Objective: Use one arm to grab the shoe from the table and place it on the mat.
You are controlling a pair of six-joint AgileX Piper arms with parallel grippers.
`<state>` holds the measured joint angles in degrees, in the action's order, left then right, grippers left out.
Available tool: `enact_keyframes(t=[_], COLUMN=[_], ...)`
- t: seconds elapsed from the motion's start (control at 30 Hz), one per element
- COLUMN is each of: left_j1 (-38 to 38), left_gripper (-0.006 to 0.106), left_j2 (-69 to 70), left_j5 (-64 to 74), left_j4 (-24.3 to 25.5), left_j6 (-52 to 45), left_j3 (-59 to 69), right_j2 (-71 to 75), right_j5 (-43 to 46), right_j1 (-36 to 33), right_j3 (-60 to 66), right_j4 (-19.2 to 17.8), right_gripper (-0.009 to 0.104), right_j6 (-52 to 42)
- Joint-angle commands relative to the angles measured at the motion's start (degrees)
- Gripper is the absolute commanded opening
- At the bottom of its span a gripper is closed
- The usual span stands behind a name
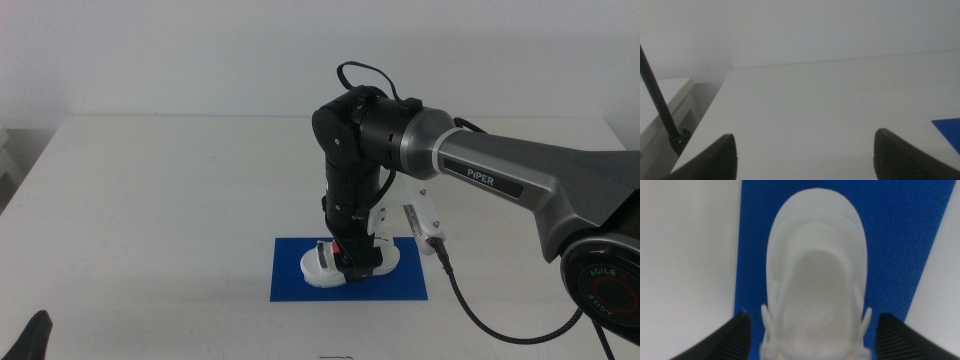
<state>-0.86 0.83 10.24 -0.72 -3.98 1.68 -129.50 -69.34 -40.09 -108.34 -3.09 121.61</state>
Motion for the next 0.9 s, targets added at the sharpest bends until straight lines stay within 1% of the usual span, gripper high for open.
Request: enact_keyframes(t=[0.0, 0.03, 0.1, 0.17, 0.33, 0.5, 0.57, 0.63, 0.73, 0.83, 0.87], left_j1=[-0.3, -0.3, -0.3, -0.3, -0.3, -0.3, -0.3, -0.3, -0.3, -0.3, -0.3], left_gripper=[0.094, 0.094, 0.094, 0.094, 0.094, 0.094, 0.094, 0.094, 0.094, 0.094, 0.094], left_j2=[1.1, 1.1, 1.1, 1.1, 1.1, 1.1, 1.1, 1.1, 1.1, 1.1, 1.1], left_j5=[-4.8, -4.8, -4.8, -4.8, -4.8, -4.8, -4.8, -4.8, -4.8, -4.8, -4.8], left_j4=[-0.5, -0.5, -0.5, -0.5, -0.5, -0.5, -0.5, -0.5, -0.5, -0.5, -0.5], left_j6=[0.8, 0.8, 0.8, 0.8, 0.8, 0.8, 0.8, 0.8, 0.8, 0.8, 0.8], left_j3=[-0.2, -0.2, -0.2, -0.2, -0.2, -0.2, -0.2, -0.2, -0.2, -0.2, -0.2], right_j2=[3.8, 3.8, 3.8, 4.8, 9.0, 15.1, 17.9, 21.1, 25.4, 28.2, 28.7], right_j5=[-2.1, -2.0, -2.0, -1.8, -1.9, -2.1, -3.1, -5.2, -5.1, -5.1, -5.1], right_j1=[0.3, 0.3, 0.3, 0.3, 0.3, 0.3, 0.3, 0.3, 0.3, 0.3, 0.3], right_j3=[-1.9, -1.9, -1.9, -2.0, -2.4, -2.6, -2.6, -2.4, -2.5, -2.5, -2.5], right_j4=[-1.1, -1.1, -1.1, -0.4, -0.3, -0.4, -1.4, -4.4, -7.1, -9.2, -9.8], right_gripper=[0.075, 0.081, 0.089, 0.094, 0.094, 0.094, 0.094, 0.094, 0.094, 0.094, 0.094], right_j6=[1.0, 1.0, 1.0, -0.7, -6.7, -17.5, -24.7, -38.6, -61.5, -78.9, -83.1])
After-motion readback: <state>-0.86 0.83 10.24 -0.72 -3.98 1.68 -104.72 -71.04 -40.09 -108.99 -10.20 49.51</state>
